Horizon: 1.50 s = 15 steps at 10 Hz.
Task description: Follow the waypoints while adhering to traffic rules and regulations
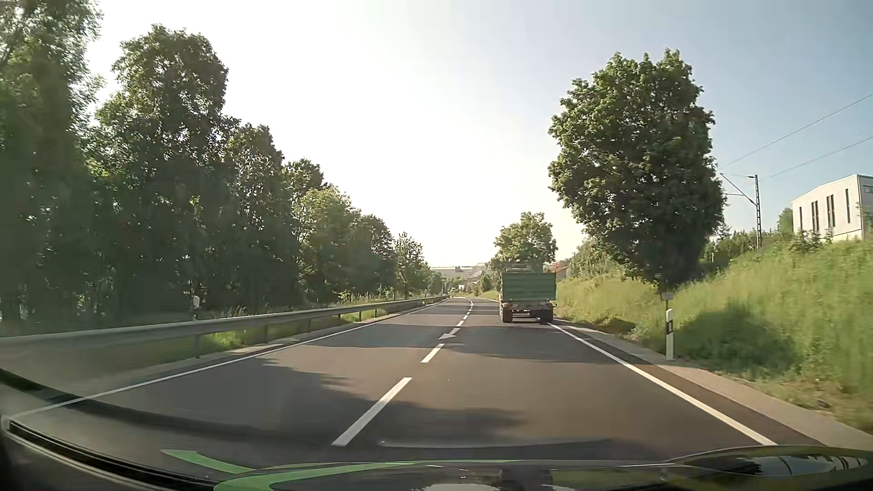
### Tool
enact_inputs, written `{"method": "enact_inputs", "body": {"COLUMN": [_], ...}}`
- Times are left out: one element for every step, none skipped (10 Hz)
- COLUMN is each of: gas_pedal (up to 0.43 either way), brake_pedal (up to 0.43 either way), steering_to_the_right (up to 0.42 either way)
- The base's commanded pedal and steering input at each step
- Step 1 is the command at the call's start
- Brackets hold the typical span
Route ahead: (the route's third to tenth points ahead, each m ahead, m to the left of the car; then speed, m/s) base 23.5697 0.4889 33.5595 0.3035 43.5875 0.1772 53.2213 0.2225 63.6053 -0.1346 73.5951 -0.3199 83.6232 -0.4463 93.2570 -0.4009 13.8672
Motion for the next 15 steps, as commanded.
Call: {"method": "enact_inputs", "body": {"gas_pedal": [0.598, 0.598, 0.598, 0.598, 0.610, 0.610, 0.610, 0.598, 0.598, 0.591, 0.591, 0.591, 0.591, 0.579, 0.579], "brake_pedal": [0.000, 0.000, 0.000, 0.000, 0.000, 0.000, 0.000, 0.000, 0.000, 0.000, 0.000, 0.000, 0.000, 0.000, 0.000], "steering_to_the_right": [-0.014, -0.010, -0.009, -0.009, -0.008, -0.008, -0.008, -0.008, -0.006, -0.004, 0.000, 0.001, 0.002, 0.003, 0.004]}}
